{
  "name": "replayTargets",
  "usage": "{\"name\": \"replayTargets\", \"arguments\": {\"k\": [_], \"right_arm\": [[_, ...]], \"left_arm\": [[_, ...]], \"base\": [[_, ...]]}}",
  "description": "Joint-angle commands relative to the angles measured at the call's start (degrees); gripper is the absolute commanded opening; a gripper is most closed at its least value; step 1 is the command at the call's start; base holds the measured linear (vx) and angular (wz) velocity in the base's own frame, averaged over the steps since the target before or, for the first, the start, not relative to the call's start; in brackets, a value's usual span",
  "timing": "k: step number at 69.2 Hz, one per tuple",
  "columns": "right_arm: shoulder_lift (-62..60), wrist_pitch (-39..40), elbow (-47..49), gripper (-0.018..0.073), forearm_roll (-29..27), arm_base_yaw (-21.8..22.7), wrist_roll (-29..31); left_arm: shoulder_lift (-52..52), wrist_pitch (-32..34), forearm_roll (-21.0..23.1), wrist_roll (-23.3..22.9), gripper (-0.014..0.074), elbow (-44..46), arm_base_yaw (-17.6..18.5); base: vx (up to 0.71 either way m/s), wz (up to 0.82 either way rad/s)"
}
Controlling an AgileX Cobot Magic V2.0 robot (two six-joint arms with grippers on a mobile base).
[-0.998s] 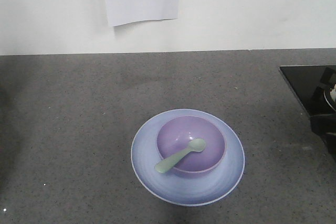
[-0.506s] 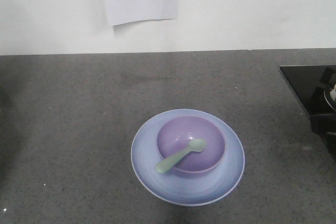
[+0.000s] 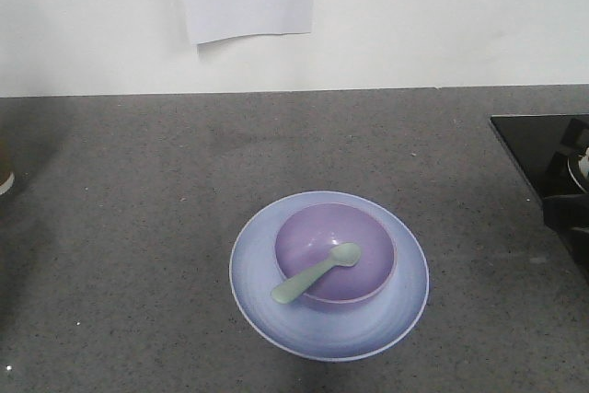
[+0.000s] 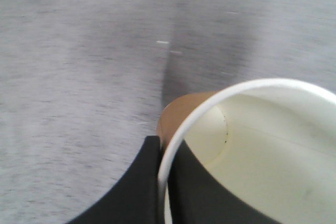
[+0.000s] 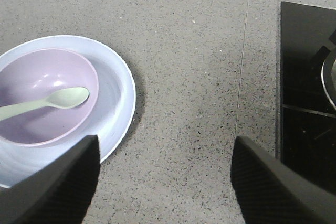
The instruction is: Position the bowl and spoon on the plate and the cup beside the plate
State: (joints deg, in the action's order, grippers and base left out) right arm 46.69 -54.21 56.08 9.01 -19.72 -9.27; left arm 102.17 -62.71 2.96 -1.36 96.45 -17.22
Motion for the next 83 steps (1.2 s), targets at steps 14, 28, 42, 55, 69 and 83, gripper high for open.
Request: {"name": "replayTargets", "arguments": {"k": [14,28,42,55,69,83], "right_arm": [[-0.3,3.8,1.4,0.0517,0.7,0.2,-0.2],[-0.3,3.8,1.4,0.0517,0.7,0.2,-0.2],[-0.3,3.8,1.4,0.0517,0.7,0.2,-0.2],[-0.3,3.8,1.4,0.0517,0.7,0.2,-0.2],[-0.3,3.8,1.4,0.0517,0.7,0.2,-0.2],[-0.3,3.8,1.4,0.0517,0.6,0.2,-0.2]], "left_arm": [[-9.2,-2.8,11.2,7.7,-0.0008,-1.4,4.7],[-13.3,-1.6,11.3,8.2,-0.0008,-7.5,11.9],[-14.6,1.2,12.4,8.9,-0.0008,-12.4,19.8],[-14.6,3.0,12.4,9.1,-0.0008,-16.6,25.3],[-14.6,5.2,12.4,9.2,-0.0008,-19.4,29.6],[-14.5,6.2,12.3,9.2,-0.0008,-19.9,32.1]], "base": [[0.00,0.00],[0.00,0.00],[0.00,0.00],[0.00,0.00],[0.00,0.00],[0.00,0.00]]}}
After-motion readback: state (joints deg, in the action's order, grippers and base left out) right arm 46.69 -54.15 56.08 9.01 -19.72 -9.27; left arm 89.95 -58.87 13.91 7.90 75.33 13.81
